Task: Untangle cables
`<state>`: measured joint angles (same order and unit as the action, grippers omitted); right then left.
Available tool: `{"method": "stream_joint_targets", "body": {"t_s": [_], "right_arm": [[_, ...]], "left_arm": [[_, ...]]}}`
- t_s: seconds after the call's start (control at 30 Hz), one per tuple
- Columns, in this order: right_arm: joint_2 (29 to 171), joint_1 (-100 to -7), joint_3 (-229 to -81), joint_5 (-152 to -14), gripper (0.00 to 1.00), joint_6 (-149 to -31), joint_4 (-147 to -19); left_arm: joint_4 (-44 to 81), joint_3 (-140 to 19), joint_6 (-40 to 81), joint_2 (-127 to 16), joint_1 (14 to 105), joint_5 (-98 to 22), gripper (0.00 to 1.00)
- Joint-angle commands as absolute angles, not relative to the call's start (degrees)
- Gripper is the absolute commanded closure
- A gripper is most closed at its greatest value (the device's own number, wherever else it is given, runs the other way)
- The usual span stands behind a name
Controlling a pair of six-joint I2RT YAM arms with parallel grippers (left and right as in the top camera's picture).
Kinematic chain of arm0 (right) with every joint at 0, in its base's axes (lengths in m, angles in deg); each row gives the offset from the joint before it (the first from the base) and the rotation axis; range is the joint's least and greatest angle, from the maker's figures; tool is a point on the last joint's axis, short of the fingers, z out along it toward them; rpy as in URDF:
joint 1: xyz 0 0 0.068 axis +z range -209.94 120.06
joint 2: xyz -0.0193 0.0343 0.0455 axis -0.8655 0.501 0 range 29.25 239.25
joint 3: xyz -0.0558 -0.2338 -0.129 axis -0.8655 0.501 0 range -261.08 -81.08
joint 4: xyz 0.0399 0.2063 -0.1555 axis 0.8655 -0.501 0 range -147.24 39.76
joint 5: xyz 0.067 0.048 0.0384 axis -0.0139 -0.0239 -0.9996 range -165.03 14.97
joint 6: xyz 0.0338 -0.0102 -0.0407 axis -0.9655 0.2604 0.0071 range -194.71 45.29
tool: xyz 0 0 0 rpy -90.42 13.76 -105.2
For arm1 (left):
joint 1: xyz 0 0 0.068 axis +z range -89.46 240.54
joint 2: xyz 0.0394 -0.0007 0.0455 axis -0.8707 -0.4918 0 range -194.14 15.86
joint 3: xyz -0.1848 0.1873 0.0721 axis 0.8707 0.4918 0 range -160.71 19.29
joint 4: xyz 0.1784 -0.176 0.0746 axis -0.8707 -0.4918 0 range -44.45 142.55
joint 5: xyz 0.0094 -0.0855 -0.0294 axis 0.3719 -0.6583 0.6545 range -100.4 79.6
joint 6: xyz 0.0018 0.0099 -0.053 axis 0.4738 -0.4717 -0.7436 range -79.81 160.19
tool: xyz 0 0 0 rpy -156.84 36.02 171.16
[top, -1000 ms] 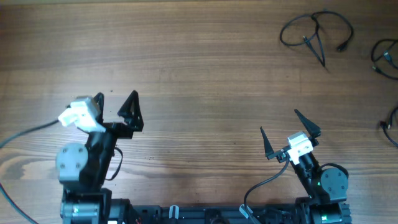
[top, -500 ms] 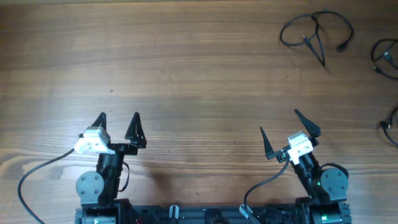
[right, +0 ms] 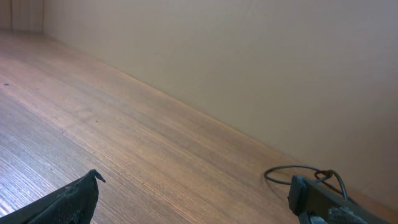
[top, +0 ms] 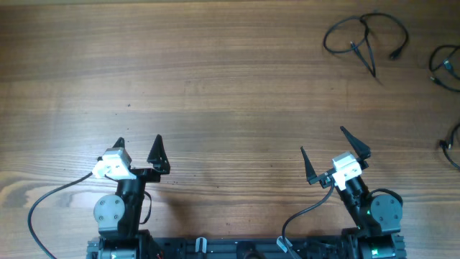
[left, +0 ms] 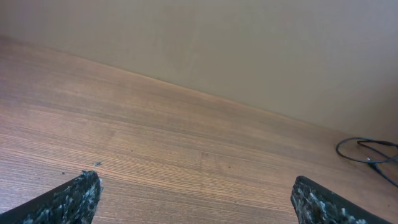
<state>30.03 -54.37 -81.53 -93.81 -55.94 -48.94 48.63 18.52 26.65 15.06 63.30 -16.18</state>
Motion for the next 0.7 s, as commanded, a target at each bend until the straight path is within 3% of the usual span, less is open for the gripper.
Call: {"method": "stream_joint_targets", "body": {"t_s": [0.0, 0.67], "right_arm": [[29.5, -54.0, -81.4, -93.2, 0.0, -56.3, -48.8], [29.5, -54.0, -81.4, -93.2, 0.0, -56.2, -48.8]], "left_arm": [[48.5, 19.0, 28.0, 15.7, 63.7, -15.2, 0.0], [48.5, 19.0, 28.0, 15.7, 62.8, -15.2, 0.0]]}}
